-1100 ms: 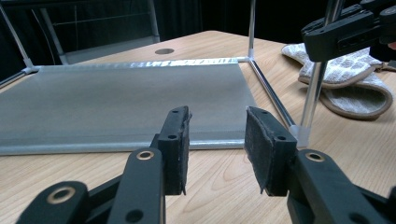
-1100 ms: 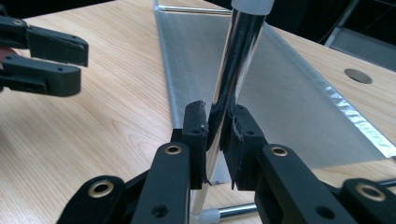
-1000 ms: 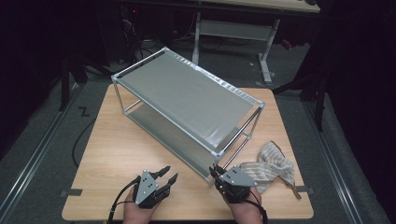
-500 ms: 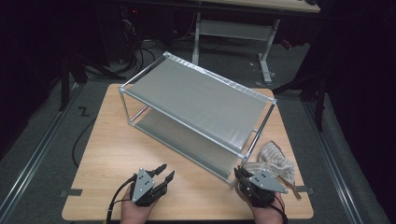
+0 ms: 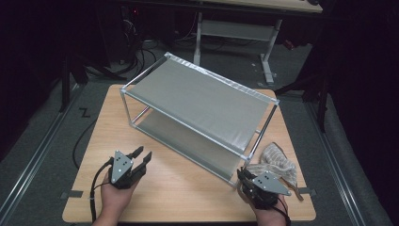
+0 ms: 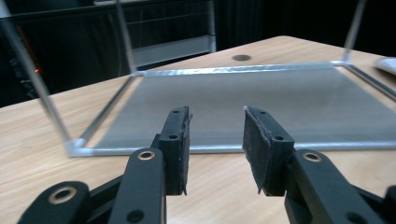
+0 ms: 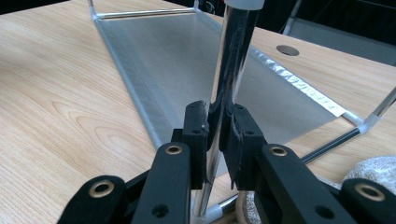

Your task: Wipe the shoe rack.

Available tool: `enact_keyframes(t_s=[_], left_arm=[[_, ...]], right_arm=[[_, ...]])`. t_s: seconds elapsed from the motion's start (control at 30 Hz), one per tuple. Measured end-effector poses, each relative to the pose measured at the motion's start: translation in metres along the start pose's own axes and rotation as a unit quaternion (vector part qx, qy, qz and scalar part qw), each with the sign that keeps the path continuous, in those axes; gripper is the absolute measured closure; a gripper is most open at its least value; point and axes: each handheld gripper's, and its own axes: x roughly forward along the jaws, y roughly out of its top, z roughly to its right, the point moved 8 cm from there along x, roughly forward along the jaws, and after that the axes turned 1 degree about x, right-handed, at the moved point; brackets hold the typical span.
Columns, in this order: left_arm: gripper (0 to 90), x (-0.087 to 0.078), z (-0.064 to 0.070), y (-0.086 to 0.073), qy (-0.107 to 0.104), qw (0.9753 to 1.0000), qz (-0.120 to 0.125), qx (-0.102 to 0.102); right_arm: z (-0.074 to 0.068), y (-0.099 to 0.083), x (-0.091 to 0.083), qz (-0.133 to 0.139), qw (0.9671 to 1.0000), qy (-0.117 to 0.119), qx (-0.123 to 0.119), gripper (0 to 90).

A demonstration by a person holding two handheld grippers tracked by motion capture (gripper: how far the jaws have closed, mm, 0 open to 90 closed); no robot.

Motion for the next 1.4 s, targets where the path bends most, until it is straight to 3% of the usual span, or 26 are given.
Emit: enact_keyframes(t_s=[0.17,0.3,0.57,0.7,0.8,0.97,1.03,1.1,1.3,1.4], left_arm=[[60.9,0.013,-0.022,0.004,0.027,0.9995,-0.013,0.004],[63.3,0.022,-0.035,0.007,0.037,0.9991,-0.022,0.002],[61.2,0.045,-0.066,0.008,0.069,0.9962,-0.052,0.009],[61.6,0.053,-0.082,0.009,0.068,0.9957,-0.062,-0.009],[61.9,0.058,-0.093,0.011,0.075,0.9954,-0.057,-0.017],[62.0,0.067,-0.108,0.012,0.086,0.9947,-0.055,-0.018],[61.9,0.072,-0.116,0.011,0.089,0.9932,-0.071,-0.025],[61.9,0.076,-0.123,0.011,0.1,0.9918,-0.077,-0.019],[61.5,0.086,-0.139,0.018,0.12,0.9901,-0.067,-0.027],[61.5,0.091,-0.144,0.017,0.123,0.9888,-0.078,-0.033]], right_arm=[[0.0,0.0,0.0,0.0,1.0,0.0,-0.001,78.4],[0.0,0.0,0.0,0.0,1.0,0.004,0.001,78.4],[0.001,0.0,-0.001,0.0,1.0,0.005,0.002,78.0],[0.002,0.001,-0.001,0.0,1.0,0.005,0.004,77.7],[0.002,0.001,0.0,0.0,1.0,0.006,0.005,77.7],[0.002,0.001,-0.001,0.001,1.0,0.004,0.004,78.0],[0.001,0.001,0.0,0.0,1.0,0.003,0.002,78.2],[0.001,0.001,0.0,0.001,1.0,0.004,-0.001,78.2],[0.001,-0.001,0.0,0.0,0.9999,0.007,0.007,78.5],[0.002,-0.001,0.0,0.0,0.9999,0.01,0.009,78.6]])
